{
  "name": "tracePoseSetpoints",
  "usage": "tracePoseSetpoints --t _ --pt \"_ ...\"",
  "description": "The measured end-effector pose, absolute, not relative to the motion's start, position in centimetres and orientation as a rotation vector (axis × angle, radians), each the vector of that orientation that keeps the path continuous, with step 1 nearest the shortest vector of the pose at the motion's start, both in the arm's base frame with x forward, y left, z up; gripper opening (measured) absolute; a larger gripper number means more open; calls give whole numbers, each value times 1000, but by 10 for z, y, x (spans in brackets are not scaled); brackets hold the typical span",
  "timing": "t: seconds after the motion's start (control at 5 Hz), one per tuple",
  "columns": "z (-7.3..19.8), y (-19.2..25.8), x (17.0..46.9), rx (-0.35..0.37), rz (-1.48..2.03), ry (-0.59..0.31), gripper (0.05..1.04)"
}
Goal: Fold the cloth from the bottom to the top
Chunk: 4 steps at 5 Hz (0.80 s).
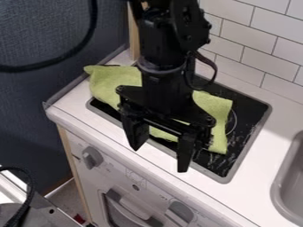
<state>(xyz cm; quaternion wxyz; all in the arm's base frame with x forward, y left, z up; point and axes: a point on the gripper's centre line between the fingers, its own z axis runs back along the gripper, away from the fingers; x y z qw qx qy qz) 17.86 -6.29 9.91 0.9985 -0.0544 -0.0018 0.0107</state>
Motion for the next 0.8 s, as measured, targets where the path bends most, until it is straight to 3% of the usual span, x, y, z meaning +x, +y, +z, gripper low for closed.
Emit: tracePoseSetpoints --t 0.2,0.6,0.8 --pt "95 -62 176 -104 21 15 999" --pt "80 -20 220 -10 88 -13 999" --pt "57 0 245 35 126 -8 999"
